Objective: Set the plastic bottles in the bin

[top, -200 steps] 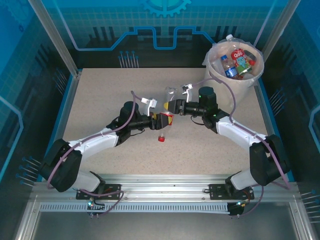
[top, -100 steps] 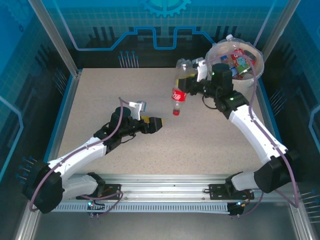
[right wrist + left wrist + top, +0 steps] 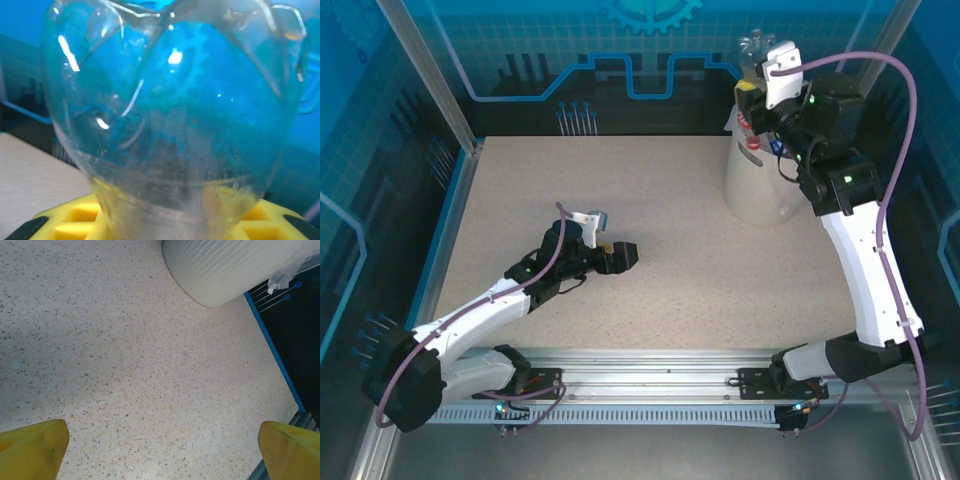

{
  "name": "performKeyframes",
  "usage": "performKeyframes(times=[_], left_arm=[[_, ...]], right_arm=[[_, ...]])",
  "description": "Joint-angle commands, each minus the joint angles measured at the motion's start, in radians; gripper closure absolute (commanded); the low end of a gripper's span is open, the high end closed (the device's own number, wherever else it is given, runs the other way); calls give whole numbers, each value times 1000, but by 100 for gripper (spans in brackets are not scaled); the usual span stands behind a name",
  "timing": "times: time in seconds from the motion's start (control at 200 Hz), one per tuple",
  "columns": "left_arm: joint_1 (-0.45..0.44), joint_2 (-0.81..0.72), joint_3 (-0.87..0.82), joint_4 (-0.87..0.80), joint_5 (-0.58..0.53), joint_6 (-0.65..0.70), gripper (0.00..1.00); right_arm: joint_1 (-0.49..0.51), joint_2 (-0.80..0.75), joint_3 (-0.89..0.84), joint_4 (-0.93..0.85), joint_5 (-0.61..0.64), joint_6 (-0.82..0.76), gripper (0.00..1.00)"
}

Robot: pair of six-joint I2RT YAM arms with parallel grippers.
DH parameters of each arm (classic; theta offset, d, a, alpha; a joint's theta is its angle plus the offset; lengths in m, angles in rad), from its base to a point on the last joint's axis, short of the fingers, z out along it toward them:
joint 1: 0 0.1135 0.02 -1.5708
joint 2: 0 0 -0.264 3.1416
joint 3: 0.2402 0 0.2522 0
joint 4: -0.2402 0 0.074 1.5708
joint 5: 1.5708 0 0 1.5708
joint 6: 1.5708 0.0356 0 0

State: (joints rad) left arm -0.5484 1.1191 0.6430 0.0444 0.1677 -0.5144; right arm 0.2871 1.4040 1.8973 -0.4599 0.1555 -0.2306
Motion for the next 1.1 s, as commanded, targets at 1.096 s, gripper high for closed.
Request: performKeyframes(times=[1.096], left_arm=[[-4,-30,-4,-87,-66,20,5]], right_arm=[[-254,593,382,-382,183,-305,31]])
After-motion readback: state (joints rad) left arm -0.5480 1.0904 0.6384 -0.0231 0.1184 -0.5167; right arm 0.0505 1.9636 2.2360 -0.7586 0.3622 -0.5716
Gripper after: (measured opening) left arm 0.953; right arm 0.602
